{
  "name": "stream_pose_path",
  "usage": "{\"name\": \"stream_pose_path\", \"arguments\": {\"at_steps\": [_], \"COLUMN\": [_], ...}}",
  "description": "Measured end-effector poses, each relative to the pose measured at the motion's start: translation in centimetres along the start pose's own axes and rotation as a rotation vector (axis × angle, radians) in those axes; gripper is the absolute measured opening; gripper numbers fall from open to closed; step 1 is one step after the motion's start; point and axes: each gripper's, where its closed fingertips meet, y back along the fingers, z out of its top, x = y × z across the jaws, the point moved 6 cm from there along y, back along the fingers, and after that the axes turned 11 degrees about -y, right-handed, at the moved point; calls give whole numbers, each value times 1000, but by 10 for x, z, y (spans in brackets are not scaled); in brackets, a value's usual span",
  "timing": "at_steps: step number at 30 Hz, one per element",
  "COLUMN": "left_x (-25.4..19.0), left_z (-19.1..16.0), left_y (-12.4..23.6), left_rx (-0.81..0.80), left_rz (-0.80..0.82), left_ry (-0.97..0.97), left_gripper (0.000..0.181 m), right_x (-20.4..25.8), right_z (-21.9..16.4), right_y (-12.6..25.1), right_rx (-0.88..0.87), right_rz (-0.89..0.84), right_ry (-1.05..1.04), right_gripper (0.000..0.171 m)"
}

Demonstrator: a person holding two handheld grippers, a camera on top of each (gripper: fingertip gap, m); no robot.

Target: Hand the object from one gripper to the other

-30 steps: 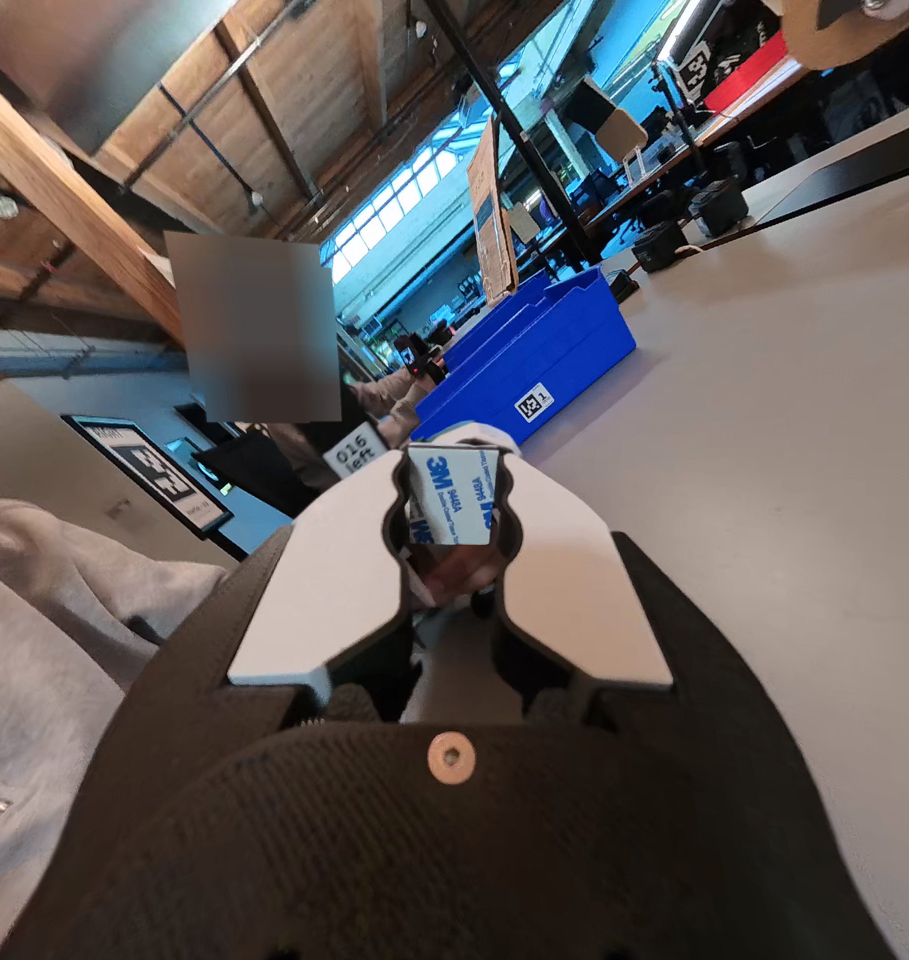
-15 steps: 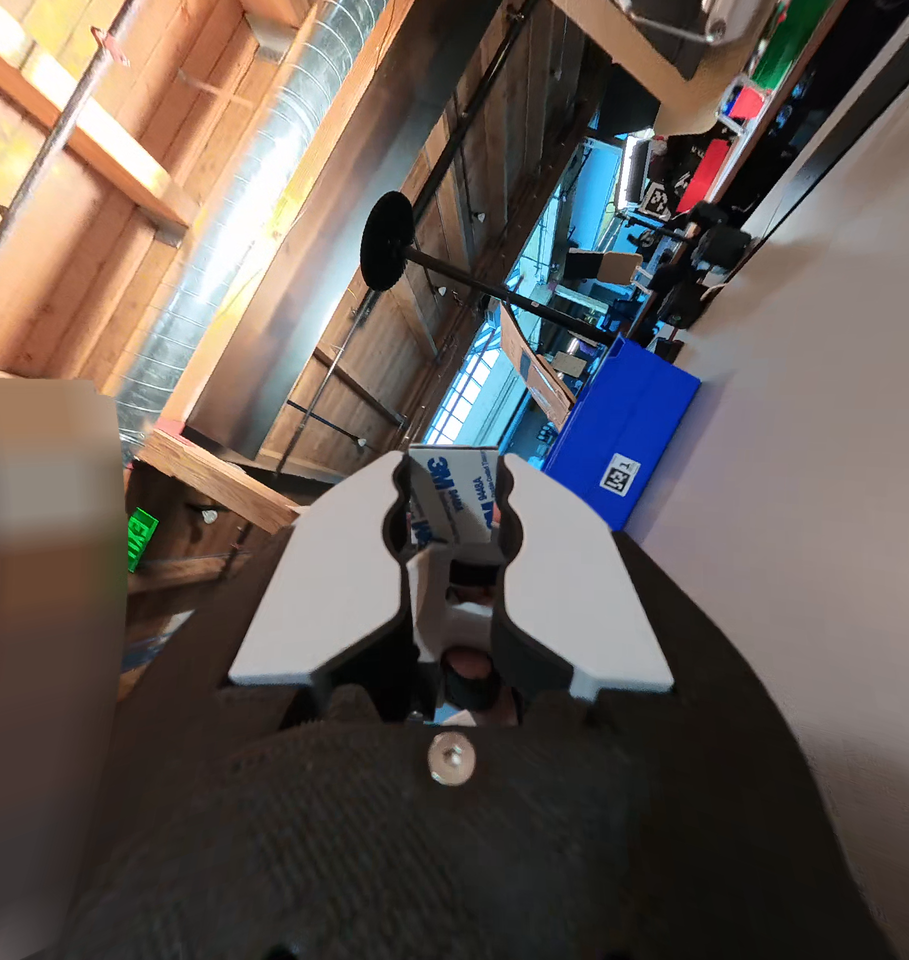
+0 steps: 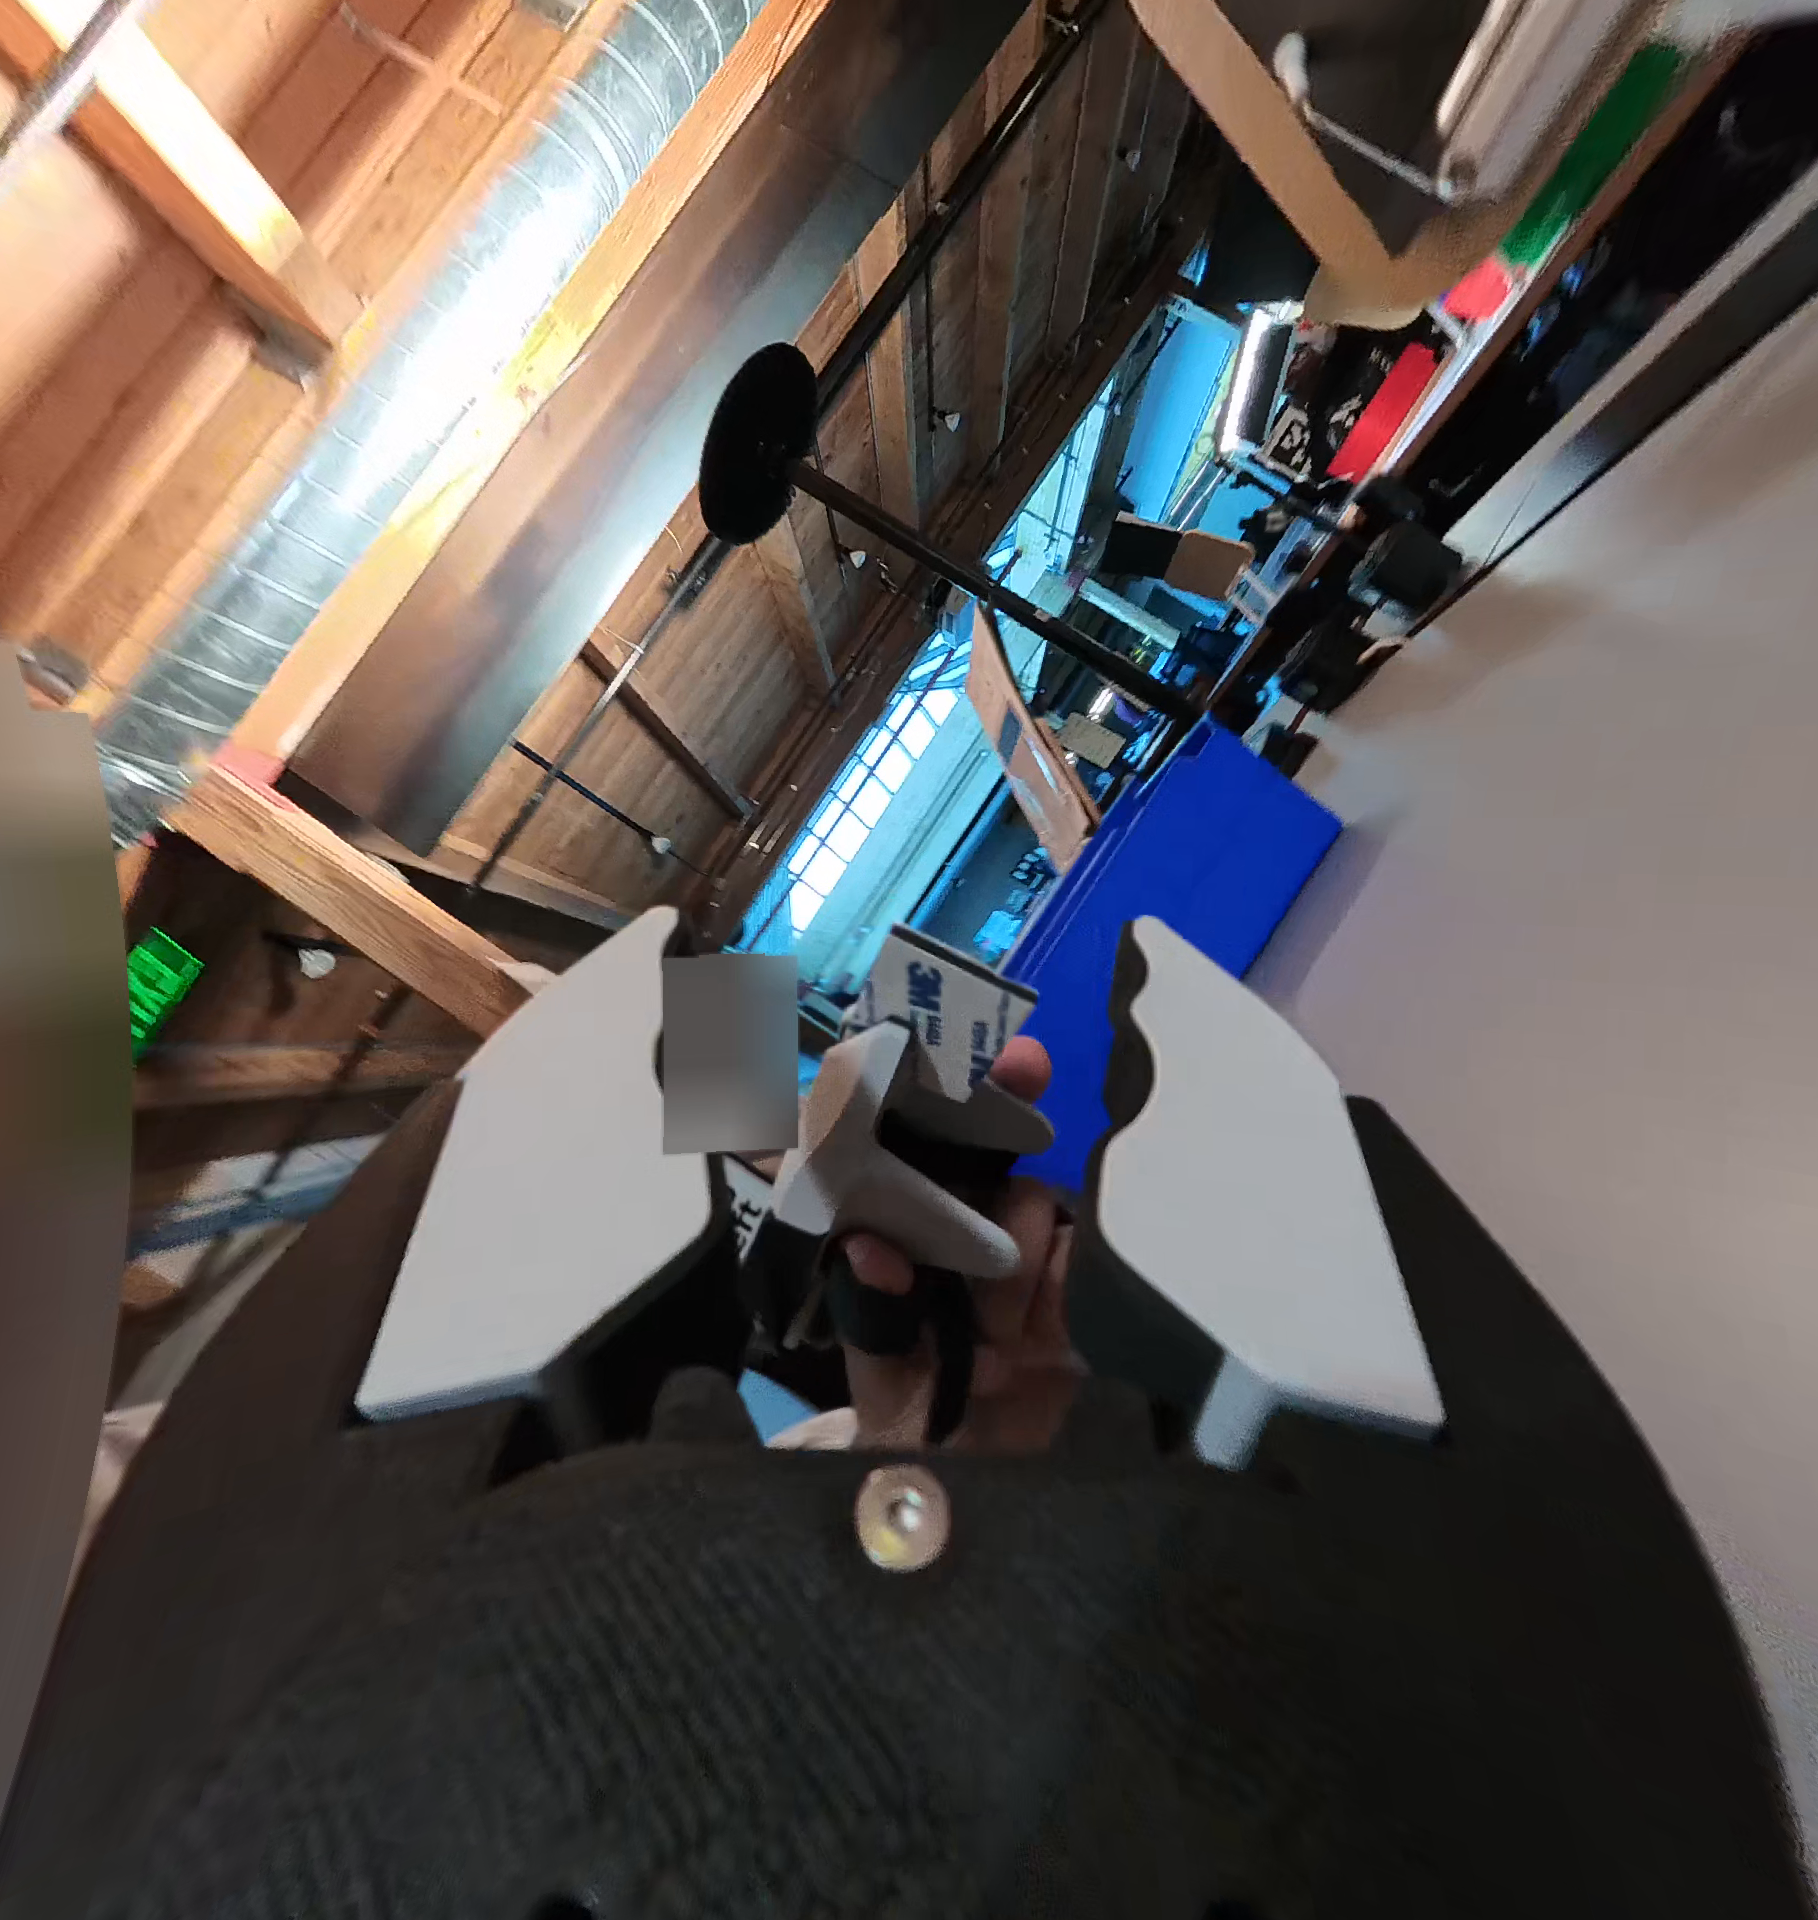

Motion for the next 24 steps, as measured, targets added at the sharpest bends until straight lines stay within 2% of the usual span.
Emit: {"name": "stream_pose_path", "arguments": {"at_steps": [1, 6, 9, 11, 14, 17, 24], "left_x": [5, 28, 27, 24, 22, 24, 15], "left_z": [-3, -13, -17, -20, -26, -28, -34], "left_y": [0, 5, 2, 0, -2, -2, -3], "left_rx": [5, -11, -30, -43, -50, -67, 31], "left_rz": [0, -7, -144, -257, -398, -461, -557], "left_ry": [56, 297, 434, 542, 709, 807, 793], "left_gripper": [2, 2, 2, 2, 2, 2, 2], "right_x": [2, 8, 7, 5, 2, -4, -18], "right_z": [6, 28, 32, 31, 27, 19, -2], "right_y": [2, 10, 13, 14, 16, 17, 15], "right_rx": [1, 55, 107, 163, 281, 414, 552], "right_rz": [-6, -80, -126, -129, -90, -55, -82], "right_ry": [57, 370, 529, 588, 566, 465, 393], "right_gripper": [79, 79, 75, 66, 47, 33, 23]}}
